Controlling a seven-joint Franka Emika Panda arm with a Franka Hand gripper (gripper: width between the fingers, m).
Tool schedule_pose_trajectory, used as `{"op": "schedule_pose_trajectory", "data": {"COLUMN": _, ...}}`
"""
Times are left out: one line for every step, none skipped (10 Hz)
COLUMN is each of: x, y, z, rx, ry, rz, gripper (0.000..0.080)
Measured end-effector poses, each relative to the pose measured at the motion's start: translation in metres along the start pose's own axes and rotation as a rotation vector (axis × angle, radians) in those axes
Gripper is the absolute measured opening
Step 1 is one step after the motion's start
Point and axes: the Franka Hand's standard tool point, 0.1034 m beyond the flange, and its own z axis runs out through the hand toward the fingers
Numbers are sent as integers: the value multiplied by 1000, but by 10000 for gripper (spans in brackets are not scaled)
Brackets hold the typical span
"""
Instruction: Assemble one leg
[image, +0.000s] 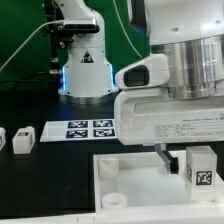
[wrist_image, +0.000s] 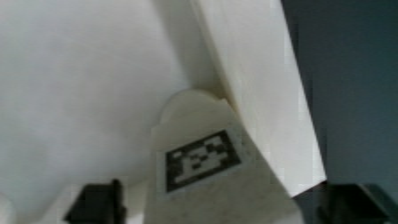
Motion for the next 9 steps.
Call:
{"op": "schedule_pose_trajectory", "data": {"x": 0, "y": 0, "z": 0, "rx": 3, "ry": -1, "rz": 89, "gripper": 427}}
{"op": "schedule_pose_trajectory", "data": {"x": 3, "y": 5, "z": 0, "rx": -5, "ry": 4, "rz": 155, "gripper": 344}}
{"op": "schedule_pose_trajectory", "data": {"x": 5, "y": 9, "z": -1, "rx": -12, "ry": 9, "rz": 220, "gripper": 344}}
{"op": "schedule_pose_trajectory", "data": {"x": 6, "y": 14, "z": -1, "rx": -21, "ry": 15, "rz": 287, "gripper": 344}}
{"op": "schedule_pose_trajectory", "data": {"x": 8, "y": 19, "z": -2, "rx": -32, "ry": 19, "rz": 328, "gripper": 344}}
{"op": "schedule_pose_trajectory", "data": {"x": 9, "y": 21, "z": -2, "rx": -39, "ry": 23, "rz": 382, "gripper": 344}}
{"op": "schedule_pose_trajectory", "data": {"x": 10, "y": 25, "z": -3, "rx": -47, "ry": 29, "rz": 419, "gripper": 345}}
{"op": "schedule_pose_trajectory", "data": {"x": 10, "y": 27, "z": -3, "rx": -51, "ry": 37, "rz": 407, "gripper": 346}}
{"op": "schedule_pose_trajectory", "data": {"x": 11, "y": 27, "z": -3, "rx": -51, "ry": 37, "rz": 402, "gripper": 346}}
